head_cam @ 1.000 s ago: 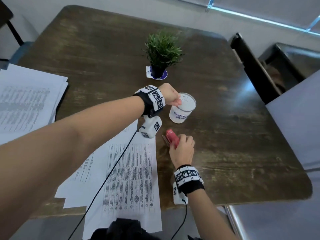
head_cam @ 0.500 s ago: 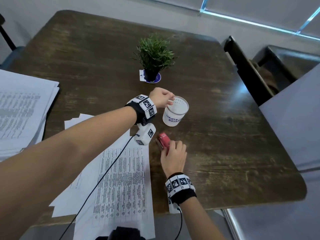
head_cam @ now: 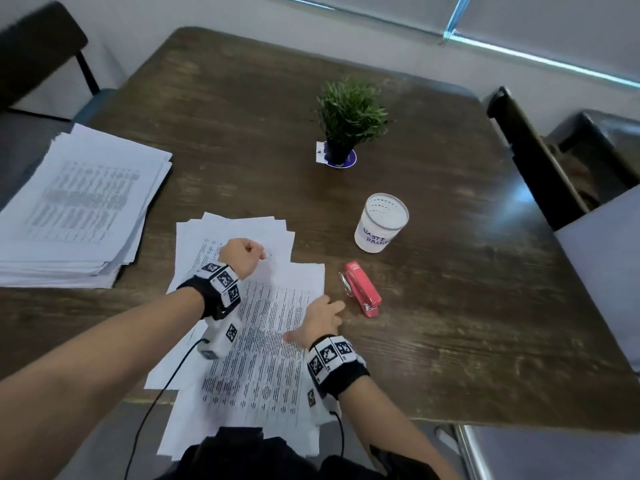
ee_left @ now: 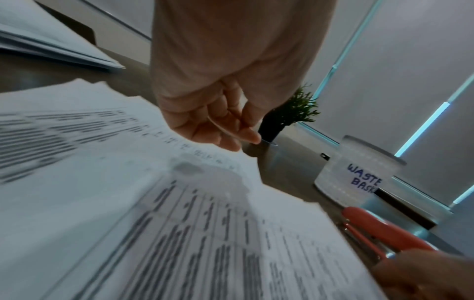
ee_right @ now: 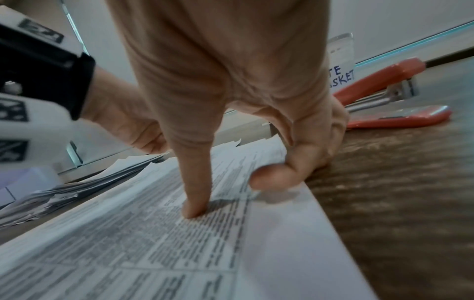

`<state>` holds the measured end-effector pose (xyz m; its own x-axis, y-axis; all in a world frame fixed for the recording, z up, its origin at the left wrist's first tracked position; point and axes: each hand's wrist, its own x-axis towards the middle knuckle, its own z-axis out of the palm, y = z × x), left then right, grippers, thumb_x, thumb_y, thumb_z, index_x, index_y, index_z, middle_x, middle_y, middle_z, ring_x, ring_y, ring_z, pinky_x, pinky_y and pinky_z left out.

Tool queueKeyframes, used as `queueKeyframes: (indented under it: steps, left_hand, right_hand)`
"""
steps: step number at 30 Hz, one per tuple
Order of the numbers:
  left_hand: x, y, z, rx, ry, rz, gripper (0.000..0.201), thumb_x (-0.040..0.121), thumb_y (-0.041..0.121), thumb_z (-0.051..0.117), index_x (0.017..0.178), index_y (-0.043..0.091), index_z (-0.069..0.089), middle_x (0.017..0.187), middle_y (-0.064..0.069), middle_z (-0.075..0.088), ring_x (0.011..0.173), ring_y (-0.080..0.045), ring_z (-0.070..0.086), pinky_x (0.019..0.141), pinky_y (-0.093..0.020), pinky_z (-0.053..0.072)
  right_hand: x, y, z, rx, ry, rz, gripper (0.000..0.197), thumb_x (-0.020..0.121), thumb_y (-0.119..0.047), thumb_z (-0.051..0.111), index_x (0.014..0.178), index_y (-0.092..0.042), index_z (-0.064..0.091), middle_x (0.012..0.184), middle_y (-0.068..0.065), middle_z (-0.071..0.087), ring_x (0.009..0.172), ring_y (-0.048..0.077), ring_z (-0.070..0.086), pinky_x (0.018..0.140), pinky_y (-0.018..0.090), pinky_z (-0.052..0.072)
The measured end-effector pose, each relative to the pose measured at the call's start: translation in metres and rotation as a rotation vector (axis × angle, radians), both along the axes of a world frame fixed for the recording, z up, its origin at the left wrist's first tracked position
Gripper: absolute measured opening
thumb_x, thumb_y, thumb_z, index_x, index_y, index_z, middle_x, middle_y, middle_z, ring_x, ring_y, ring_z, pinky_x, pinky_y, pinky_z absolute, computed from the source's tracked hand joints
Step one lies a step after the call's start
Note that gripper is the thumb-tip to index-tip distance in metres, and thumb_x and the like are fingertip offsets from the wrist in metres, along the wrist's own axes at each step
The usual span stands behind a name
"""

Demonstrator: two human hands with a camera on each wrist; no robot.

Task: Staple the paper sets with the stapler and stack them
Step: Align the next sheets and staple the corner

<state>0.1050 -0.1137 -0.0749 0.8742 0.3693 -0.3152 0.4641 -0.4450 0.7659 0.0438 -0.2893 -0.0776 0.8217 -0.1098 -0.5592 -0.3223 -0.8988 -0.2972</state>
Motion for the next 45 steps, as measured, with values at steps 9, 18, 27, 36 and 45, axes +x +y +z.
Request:
queueKeyframes:
  steps: [9, 18, 27, 36, 45]
  left_hand:
    - [-0.073, 0.028, -0.012, 0.344, 0.366, 0.052, 0.092, 0.071, 0.033, 0.084, 0.138, -0.003, 0.033, 0.145, -0.027, 0.028, 0.134, -0.042, 0.029, 0.109, -0.045, 0.032]
    - [-0.092, 0.008, -0.014, 0.266, 0.351, 0.025, 0.109, 0.058, 0.025, 0.094, 0.14, -0.006, 0.028, 0.144, -0.026, 0.027, 0.129, -0.037, 0.042, 0.104, -0.039, 0.043]
    - [-0.094, 0.005, -0.013, 0.306, 0.365, -0.022, 0.101, 0.059, 0.038, 0.091, 0.139, 0.012, 0.035, 0.142, -0.016, 0.038, 0.134, -0.035, 0.036, 0.107, -0.049, 0.037]
    - [-0.077, 0.02, 0.017, -0.316, -0.07, 0.272, 0.14, 0.04, 0.066, 0.088, 0.148, 0.006, 0.023, 0.148, -0.013, 0.041, 0.134, -0.026, 0.044, 0.109, -0.044, 0.04]
    - [-0.048, -0.005, 0.105, -0.388, -0.579, -0.107, 0.044, 0.07, 0.019, 0.084, 0.11, 0.017, 0.066, 0.104, 0.003, 0.072, 0.099, -0.007, 0.069, 0.082, -0.021, 0.056]
  right_hand:
    - [0.003, 0.008, 0.006, -0.169, -0.004, 0.051, 0.101, 0.062, -0.046, 0.088, 0.133, -0.002, 0.032, 0.134, 0.018, 0.033, 0.126, 0.029, 0.034, 0.096, 0.039, 0.045]
    - [0.008, 0.012, 0.008, 0.059, 0.041, -0.137, 0.101, 0.065, -0.018, 0.09, 0.139, -0.002, 0.022, 0.139, 0.024, 0.031, 0.121, 0.033, 0.051, 0.096, 0.034, 0.047]
    - [0.006, -0.005, 0.005, 0.226, -0.029, -0.125, 0.074, 0.064, -0.01, 0.089, 0.124, -0.006, 0.046, 0.127, 0.012, 0.057, 0.123, 0.029, 0.054, 0.097, 0.038, 0.047]
    - [0.034, -0.035, 0.07, 0.9, -0.161, -0.042, 0.04, 0.07, 0.012, 0.077, 0.105, -0.002, 0.068, 0.103, 0.013, 0.073, 0.097, 0.028, 0.07, 0.085, 0.038, 0.057]
    - [0.046, -0.015, 0.133, 1.126, -0.477, -0.026, 0.029, 0.074, -0.005, 0.081, 0.091, -0.022, 0.066, 0.096, -0.003, 0.072, 0.085, 0.003, 0.07, 0.074, 0.018, 0.056]
